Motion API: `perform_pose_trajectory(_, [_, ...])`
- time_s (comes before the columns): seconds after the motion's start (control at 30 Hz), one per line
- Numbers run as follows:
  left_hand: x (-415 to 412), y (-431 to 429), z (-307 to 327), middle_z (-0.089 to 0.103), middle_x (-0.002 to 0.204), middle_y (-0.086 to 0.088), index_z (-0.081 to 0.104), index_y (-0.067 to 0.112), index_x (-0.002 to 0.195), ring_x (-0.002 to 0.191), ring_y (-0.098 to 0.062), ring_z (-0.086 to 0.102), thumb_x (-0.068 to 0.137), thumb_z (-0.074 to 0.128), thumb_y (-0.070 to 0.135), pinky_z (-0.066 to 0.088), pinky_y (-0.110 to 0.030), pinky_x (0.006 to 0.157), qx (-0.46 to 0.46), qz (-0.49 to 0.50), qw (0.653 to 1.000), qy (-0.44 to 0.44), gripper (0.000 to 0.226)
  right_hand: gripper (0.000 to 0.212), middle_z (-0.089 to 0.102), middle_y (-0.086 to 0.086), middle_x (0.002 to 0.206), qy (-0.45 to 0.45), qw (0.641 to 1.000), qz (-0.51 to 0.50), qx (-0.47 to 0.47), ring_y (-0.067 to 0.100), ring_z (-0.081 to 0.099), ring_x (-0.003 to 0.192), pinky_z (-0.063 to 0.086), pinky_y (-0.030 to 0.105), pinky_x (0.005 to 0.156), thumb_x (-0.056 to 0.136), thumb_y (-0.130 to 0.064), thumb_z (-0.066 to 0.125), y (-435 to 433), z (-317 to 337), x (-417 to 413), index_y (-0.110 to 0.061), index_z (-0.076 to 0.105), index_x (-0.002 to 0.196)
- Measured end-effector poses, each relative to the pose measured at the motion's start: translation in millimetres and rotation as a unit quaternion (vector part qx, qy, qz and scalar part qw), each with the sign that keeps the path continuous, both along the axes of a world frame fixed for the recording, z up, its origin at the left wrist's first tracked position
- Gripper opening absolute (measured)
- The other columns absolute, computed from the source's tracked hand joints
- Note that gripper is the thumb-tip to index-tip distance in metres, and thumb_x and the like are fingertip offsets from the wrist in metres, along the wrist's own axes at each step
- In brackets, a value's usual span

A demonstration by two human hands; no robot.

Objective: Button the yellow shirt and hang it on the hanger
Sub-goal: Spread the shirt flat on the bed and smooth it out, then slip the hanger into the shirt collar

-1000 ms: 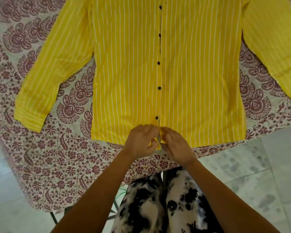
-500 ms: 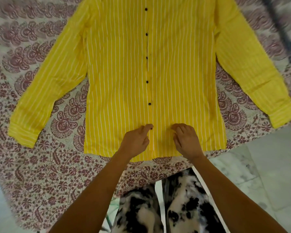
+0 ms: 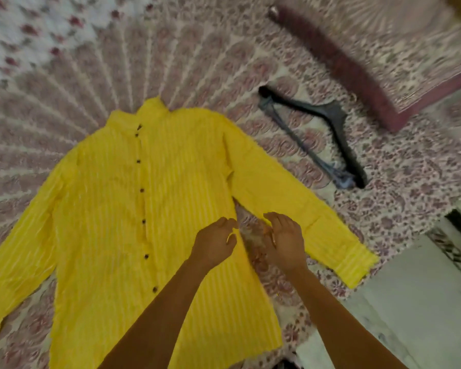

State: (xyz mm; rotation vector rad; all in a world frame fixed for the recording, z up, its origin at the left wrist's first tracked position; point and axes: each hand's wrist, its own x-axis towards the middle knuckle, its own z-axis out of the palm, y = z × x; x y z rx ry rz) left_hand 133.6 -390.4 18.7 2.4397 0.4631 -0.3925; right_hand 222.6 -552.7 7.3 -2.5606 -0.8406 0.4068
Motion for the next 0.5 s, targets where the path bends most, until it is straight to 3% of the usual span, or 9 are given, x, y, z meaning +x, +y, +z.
perform_pose_trajectory(0.27, [200,-25,-12,0.061,0.11,-0.006,0.056,0.016,0.116,0.092,-0.027,0.06,0.093,0.048,0.019,0.05,-0.041,0.074,-0.003,-0.036,0.999,-0.031,0.025,0.041,0.063,0.016,0.109,-0.048,0.989,-0.129,-0.052,0.035,0.059,0.101,0.047,0.045,0.086,0.085,-0.026,0.036,-37,-15,163,-0.005,0.058,0.113])
perform_pose_trajectory(0.4, [284,-26,-31,0.06,0.113,-0.012,0.058,0.014,0.115,0.101,-0.032,0.058,0.089,0.049,0.015,0.048,-0.038,0.08,0.037,-0.032,0.998,-0.047,0.028,0.051,0.041,0.018,0.141,-0.016,0.972,-0.208,-0.108,0.035,0.036,0.131,0.026,0.048,0.11,0.089,-0.023,0.049,-35,-37,227,-0.005,0.039,0.135])
perform_pose_trajectory(0.5, [335,-22,-44,0.057,0.12,-0.015,0.057,0.01,0.119,0.106,-0.034,0.055,0.089,0.048,0.013,0.046,-0.039,0.084,0.08,-0.029,0.992,-0.092,0.031,0.058,0.036,0.021,0.143,-0.021,0.952,-0.279,-0.124,0.036,0.033,0.133,0.023,0.047,0.11,0.087,-0.021,0.052,-37,-55,263,-0.003,0.032,0.138])
